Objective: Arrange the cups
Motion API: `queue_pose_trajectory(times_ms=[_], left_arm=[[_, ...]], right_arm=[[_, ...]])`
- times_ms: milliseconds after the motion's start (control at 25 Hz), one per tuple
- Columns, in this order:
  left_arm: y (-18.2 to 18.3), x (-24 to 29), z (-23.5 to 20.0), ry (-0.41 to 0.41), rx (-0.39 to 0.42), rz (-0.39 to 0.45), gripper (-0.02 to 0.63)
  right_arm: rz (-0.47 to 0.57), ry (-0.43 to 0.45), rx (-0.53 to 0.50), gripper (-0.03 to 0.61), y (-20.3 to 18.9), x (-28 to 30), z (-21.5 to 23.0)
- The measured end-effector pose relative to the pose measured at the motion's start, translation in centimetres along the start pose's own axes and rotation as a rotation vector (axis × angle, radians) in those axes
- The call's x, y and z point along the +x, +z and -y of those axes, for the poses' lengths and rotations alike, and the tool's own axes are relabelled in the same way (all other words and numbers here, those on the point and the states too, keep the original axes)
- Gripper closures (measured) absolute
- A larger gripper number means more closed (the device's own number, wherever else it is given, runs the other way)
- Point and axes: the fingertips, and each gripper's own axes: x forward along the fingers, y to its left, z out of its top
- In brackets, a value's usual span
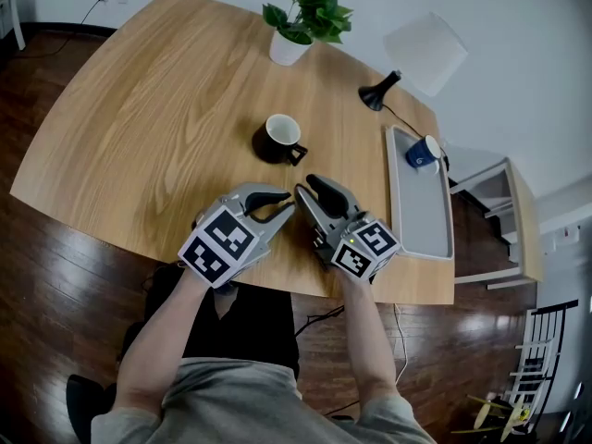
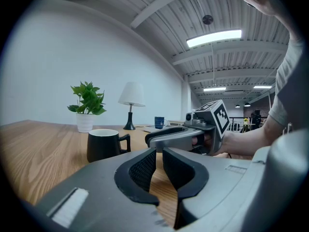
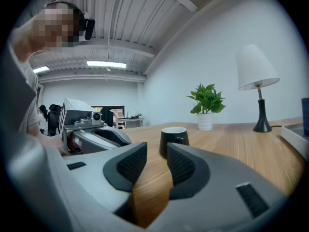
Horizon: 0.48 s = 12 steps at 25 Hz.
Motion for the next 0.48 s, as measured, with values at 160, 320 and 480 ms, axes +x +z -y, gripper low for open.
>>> queue_pose_trajectory(times_ms=[160, 320, 480], left_arm=[[0.1, 0.0, 0.0, -0.002, 0.000, -0.001, 0.561], [0.1, 0.0, -0.1, 0.000, 0.002, 0.000, 0.561], [0.1, 0.0, 0.0, -0.001, 0.002, 0.001, 0.561]], right_arm=[[-0.031, -0.059, -0.037, 0.411, 0.0, 0.0, 2.9], [-0.082, -0.078, -0.095, 0.408, -0.1, 1.1, 4.6], [-0.132, -0.060, -0.150, 0.374, -0.4, 2.9, 5.0]])
